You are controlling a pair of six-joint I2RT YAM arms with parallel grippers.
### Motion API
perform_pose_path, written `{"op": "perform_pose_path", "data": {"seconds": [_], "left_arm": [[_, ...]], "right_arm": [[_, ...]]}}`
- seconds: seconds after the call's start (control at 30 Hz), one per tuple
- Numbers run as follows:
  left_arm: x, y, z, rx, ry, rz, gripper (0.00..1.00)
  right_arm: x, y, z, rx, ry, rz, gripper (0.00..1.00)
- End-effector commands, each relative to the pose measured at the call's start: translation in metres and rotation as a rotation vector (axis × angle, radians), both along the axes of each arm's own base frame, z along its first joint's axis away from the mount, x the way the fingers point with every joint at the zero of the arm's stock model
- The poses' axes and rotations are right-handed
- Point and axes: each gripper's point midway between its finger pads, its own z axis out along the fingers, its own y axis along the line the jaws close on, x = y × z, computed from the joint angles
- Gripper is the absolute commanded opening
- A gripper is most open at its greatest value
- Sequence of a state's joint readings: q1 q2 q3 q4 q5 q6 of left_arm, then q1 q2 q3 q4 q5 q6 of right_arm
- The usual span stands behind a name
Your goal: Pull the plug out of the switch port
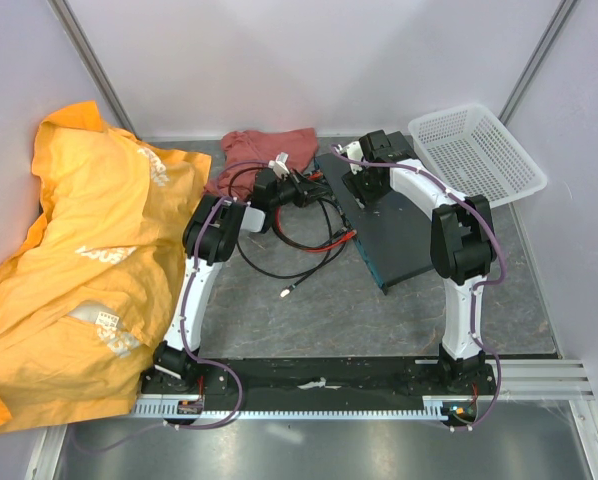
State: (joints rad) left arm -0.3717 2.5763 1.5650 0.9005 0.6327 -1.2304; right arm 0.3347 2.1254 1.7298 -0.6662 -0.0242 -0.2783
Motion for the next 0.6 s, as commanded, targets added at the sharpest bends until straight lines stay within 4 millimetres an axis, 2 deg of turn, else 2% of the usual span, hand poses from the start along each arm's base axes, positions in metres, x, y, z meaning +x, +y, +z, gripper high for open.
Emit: {"op": "perform_pose_path", "data": {"seconds": [0.0, 0.27, 0.57], "left_arm": [[0.007, 0.007, -0.021, 0.050, 0.051, 0.081, 0.02], [-0.016, 0.029, -0.022, 0.043, 0.050, 0.044, 0.02], [-0.017, 0.033, -0.021, 0.046, 0.020, 0.019, 0.02]], "right_arm": [[-0.053, 0.000, -0.091, -0.085, 0.255, 0.036, 0.64], [-0.048, 0.000, -0.090, -0.083, 0.242, 0.043, 0.64], [-0.050, 0.001, -0.093, -0.084, 0.245, 0.050, 0.64]]}}
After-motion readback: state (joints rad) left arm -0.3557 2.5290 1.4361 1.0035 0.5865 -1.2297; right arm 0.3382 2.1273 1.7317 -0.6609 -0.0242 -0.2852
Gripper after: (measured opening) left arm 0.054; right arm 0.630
